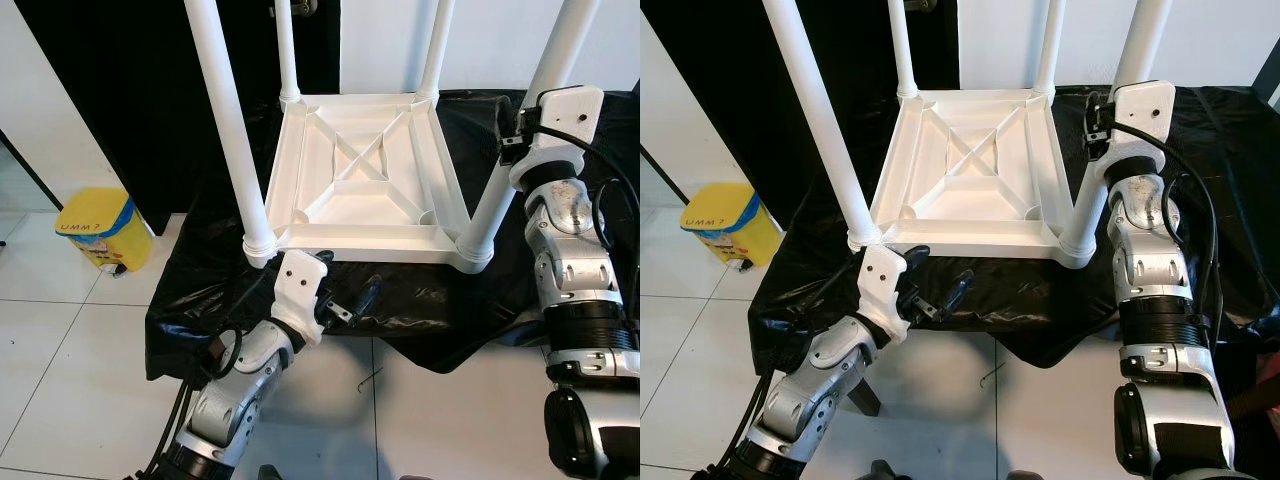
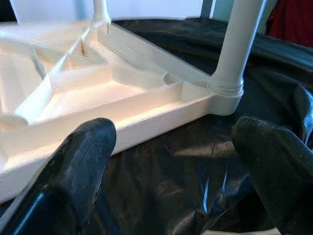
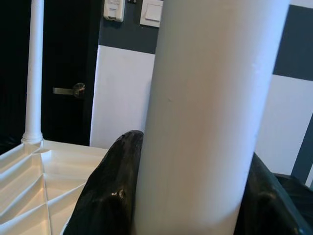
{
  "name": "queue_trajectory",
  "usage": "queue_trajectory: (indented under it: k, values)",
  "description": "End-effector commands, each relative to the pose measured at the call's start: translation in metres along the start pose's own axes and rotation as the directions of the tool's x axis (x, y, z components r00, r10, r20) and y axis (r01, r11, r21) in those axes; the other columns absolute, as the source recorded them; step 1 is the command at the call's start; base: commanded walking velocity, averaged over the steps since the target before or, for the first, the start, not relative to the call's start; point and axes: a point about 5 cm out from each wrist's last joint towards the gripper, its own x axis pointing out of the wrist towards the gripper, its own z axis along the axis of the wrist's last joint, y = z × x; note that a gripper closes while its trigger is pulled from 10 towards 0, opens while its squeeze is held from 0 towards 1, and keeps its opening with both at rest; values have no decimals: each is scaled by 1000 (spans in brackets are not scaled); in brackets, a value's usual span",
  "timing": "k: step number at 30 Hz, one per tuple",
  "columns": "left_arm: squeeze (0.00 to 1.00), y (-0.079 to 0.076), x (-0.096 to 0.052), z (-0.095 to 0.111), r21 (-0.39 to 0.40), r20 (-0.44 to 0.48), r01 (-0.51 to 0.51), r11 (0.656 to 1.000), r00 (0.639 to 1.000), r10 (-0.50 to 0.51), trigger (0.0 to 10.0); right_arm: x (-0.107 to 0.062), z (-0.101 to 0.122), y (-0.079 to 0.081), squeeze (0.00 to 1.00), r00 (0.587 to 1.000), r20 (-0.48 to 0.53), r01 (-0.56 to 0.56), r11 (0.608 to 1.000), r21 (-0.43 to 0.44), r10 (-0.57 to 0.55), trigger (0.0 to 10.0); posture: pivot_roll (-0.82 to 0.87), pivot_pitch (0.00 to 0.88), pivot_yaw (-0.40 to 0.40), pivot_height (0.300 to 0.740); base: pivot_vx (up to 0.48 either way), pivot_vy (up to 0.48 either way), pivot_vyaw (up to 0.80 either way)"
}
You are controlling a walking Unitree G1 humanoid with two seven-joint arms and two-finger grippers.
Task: Building children table
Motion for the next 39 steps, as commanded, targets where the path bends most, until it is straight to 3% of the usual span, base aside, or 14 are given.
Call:
queue_trajectory:
  k: [1,3,4,6,16,17,19,26,30,31,36,37,38,39]
  values:
    - [0,1,1,-2,-16,-24,20,1000,1000,-20,10000,1,-2,2,0,1000,-27,-14,1000,8,14,4196,-129,39,7,740,0,0,0]
    - [0,2,2,-3,-26,-37,12,1000,999,-13,10000,1,-3,2,0,999,-40,-9,999,34,11,4196,-129,39,7,740,0,0,0]
    - [0,1,7,-7,-45,-69,-3,999,998,0,10000,1,-4,0,0,998,-61,13,995,95,-7,10000,-130,40,6,740,0,0,0]
    - [0,-1,13,-13,-61,-114,-20,998,993,13,10000,1,-5,-4,0,996,-85,44,983,178,-29,10000,-132,41,6,740,0,0,0]
    - [0,-1,25,-23,-83,-188,-76,994,980,60,10000,-3,-5,-11,0,992,-113,89,952,293,-58,10000,-140,46,11,740,0,0,0]
    - [0,2,31,-32,-74,-269,-114,991,959,90,10000,-11,-6,-20,0,986,-139,139,917,375,-93,10000,-155,54,21,740,0,0,0]
    - [0,2,31,-32,-74,-269,-114,991,959,90,10000,-11,-6,-20,0,986,-139,139,917,375,-93,10000,-155,54,21,740,0,0,0]
    - [0,20,33,-49,-20,-416,-232,972,886,203,10000,-39,-14,-40,0,964,-207,252,822,511,-167,10000,-172,61,39,740,0,0,0]
    - [0,27,36,-47,-14,-407,-285,958,877,255,10000,-47,-15,-43,0,961,-221,263,793,550,-166,10000,-177,64,43,740,0,0,0]
    - [0,36,42,-38,-4,-371,-341,940,873,315,10000,-56,-16,-46,0,958,-237,274,747,606,-159,10000,-181,69,46,740,0,0,0]
    - [0,44,46,-31,3,-342,-393,920,864,370,10000,-63,-18,-49,0,954,-254,288,712,641,-157,10000,-181,72,46,740,0,0,0]
    - [0,51,49,-26,8,-323,-430,903,853,410,10000,-68,-20,-51,0,951,-267,302,674,675,-159,10000,-181,75,45,740,0,0,0]
    - [0,51,49,-26,8,-323,-430,903,853,410,10000,-68,-20,-51,0,951,-267,302,674,675,-159,10000,-181,75,45,740,0,0,0]
    - [0,63,52,-20,11,-301,-476,879,837,457,10000,-75,-24,-54,0,945,-283,323,626,710,-166,10000,-182,78,45,740,0,0,0]
